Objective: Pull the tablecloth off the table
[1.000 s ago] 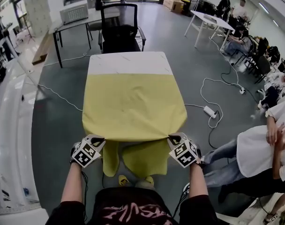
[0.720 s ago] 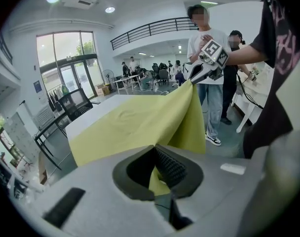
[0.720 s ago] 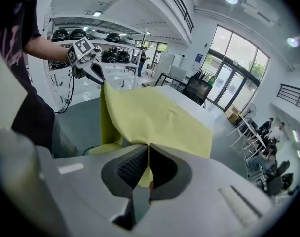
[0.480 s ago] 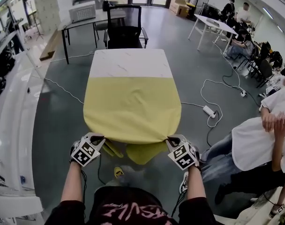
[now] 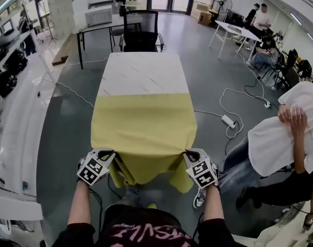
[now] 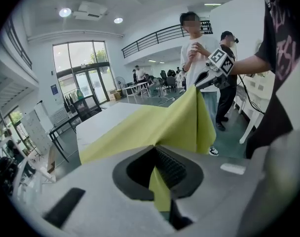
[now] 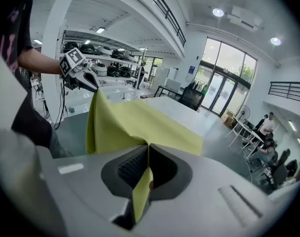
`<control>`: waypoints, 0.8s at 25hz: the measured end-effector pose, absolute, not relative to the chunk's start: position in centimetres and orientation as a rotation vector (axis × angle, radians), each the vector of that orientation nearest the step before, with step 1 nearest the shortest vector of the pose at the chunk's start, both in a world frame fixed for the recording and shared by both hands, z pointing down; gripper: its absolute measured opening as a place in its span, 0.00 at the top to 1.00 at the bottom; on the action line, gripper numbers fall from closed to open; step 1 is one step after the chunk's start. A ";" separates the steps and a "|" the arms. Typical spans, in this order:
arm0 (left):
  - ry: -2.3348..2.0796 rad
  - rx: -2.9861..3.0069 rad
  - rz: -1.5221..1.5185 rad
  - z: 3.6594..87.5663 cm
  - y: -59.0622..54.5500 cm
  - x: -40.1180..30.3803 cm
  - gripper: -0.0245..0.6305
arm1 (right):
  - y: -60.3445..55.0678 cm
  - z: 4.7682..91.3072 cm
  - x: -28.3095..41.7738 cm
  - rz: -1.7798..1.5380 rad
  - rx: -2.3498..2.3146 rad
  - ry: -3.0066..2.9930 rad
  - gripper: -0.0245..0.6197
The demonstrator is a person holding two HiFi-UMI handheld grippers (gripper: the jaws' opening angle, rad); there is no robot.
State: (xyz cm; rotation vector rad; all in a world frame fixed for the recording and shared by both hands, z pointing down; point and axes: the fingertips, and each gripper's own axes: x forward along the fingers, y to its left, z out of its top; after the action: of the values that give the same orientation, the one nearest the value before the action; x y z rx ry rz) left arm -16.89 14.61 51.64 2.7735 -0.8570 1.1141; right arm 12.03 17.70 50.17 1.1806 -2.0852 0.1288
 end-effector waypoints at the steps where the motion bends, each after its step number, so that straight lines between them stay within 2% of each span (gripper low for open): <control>1: -0.873 2.775 1.095 51.2 15.4 -16.9 0.95 | 18.4 49.7 12.0 0.136 1.203 -2.099 0.94; 12: -1.029 2.818 0.855 46.1 17.8 -16.9 0.95 | 21.1 43.6 12.0 0.122 1.488 -2.248 0.94; 20: -1.149 2.794 0.411 41.6 15.2 -17.7 0.95 | 19.5 39.5 11.5 0.145 1.774 -2.323 0.94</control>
State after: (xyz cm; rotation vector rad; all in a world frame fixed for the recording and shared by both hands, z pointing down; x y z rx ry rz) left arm -17.68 15.21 41.58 2.7936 -1.1485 0.4112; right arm 11.54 19.51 39.53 1.7736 -2.3230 0.1453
